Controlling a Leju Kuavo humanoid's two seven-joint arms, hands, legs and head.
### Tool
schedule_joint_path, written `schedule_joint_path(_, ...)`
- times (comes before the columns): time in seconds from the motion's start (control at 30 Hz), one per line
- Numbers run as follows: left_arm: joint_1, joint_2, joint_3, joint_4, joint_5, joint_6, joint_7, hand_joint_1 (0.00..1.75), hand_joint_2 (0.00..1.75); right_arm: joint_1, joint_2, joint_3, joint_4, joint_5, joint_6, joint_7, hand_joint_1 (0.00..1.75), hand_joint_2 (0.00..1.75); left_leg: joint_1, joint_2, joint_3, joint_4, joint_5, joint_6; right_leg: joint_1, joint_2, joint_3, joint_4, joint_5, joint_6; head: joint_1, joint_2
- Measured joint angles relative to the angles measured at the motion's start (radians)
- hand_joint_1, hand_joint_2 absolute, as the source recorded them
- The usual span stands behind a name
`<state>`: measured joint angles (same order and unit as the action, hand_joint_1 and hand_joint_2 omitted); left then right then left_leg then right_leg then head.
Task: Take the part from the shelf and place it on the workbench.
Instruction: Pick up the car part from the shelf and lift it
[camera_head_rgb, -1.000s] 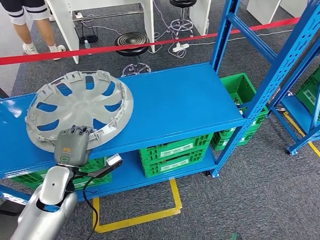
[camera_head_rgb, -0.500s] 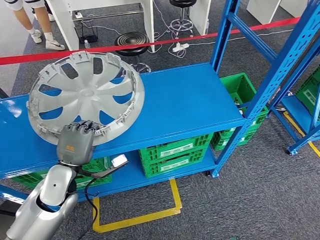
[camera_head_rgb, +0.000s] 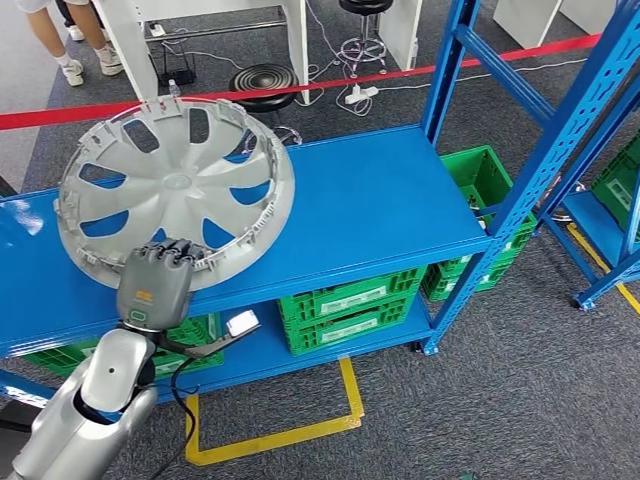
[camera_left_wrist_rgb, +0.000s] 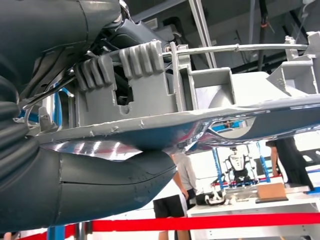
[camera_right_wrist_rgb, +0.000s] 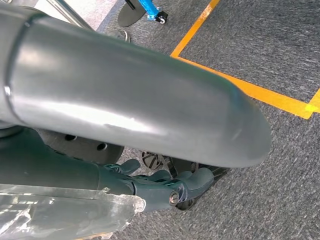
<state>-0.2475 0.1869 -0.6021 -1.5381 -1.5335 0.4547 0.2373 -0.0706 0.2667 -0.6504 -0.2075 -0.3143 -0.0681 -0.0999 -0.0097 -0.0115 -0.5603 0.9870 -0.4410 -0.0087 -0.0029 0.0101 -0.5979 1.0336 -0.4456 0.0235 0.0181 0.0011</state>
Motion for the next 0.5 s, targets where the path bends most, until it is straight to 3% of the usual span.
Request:
schedule_joint_path(0.17, 0.001, -0.009, -0.004, -0.003, 0.000, 0.003, -0.027, 1.75, 1.75, 0.001, 0.000, 0.000, 0.000, 0.000, -0.002, 0.000, 0.00, 0.00, 0.000, 0.000, 0.000, 0.000, 0.000, 0.000, 0.000, 0.000, 0.000, 0.000, 0.000, 0.000, 0.000, 0.000)
schedule_joint_path(0.33, 0.026, -0.070, 0.057, -0.001, 0.000, -0.037, -0.168, 1.75, 1.75, 0.001, 0.001, 0.001, 0.000, 0.000, -0.002, 0.000, 0.00, 0.00, 0.000, 0.000, 0.000, 0.000, 0.000, 0.000, 0.000, 0.000, 0.000, 0.000, 0.000, 0.000, 0.000, 0.000)
schedule_joint_path(0.5, 0.039, -0.105, 0.092, 0.008, 0.001, -0.046, -0.209, 1.75, 1.75, 0.002, 0.003, 0.003, 0.001, 0.000, -0.003, 0.001, 0.00, 0.00, -0.003, 0.000, -0.002, 0.006, -0.004, 0.008, -0.005, 0.000, 0.000, -0.004, 0.002, 0.005, 0.000, 0.000)
